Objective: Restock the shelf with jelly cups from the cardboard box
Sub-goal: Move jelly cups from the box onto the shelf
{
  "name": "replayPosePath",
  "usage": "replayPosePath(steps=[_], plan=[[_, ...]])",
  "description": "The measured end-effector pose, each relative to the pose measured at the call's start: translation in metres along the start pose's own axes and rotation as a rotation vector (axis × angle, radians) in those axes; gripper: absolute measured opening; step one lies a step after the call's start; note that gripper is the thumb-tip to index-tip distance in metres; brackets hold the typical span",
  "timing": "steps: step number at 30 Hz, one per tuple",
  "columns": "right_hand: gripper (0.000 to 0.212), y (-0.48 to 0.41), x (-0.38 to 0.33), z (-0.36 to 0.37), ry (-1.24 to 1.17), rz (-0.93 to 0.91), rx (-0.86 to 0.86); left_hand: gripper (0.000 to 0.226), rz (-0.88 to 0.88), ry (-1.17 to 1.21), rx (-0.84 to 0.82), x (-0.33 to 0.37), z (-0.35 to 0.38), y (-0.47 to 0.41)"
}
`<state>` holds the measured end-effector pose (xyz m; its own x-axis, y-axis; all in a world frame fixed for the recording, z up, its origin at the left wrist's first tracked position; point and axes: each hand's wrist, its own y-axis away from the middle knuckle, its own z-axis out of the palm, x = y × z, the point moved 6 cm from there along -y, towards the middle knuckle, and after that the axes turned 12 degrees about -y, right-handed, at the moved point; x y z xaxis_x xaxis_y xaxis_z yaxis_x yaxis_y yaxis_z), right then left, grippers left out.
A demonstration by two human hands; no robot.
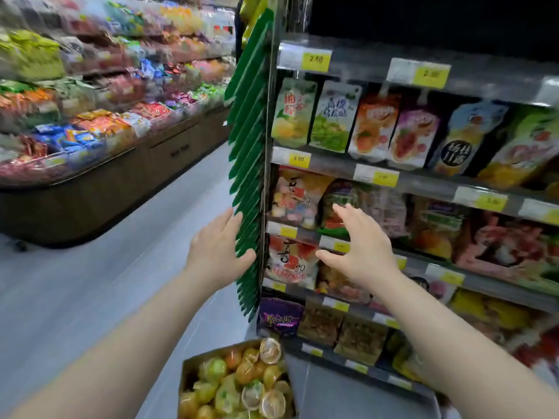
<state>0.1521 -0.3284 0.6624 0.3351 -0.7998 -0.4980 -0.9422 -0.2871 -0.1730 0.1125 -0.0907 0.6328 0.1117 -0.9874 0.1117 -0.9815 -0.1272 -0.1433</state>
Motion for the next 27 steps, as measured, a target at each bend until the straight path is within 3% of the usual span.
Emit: replayPosePath(steps=[13, 22, 27], plan=[[0.086, -0.005, 0.035, 0.257, -0.095, 0.338, -0.235, 0.074, 0.019, -0.027, -0.421, -0.158, 0.187, -0.004], [0.073, 0.043, 0.121, 0.435, -0.21, 0.488, -0.342, 0.072, -0.009, 0.064, -0.658, -0.172, 0.389, 0.037], [0.075, 0.079, 0.183, 0.539, -0.268, 0.565, -0.361, 0.073, -0.026, 0.179, -0.691, -0.144, 0.518, 0.07]])
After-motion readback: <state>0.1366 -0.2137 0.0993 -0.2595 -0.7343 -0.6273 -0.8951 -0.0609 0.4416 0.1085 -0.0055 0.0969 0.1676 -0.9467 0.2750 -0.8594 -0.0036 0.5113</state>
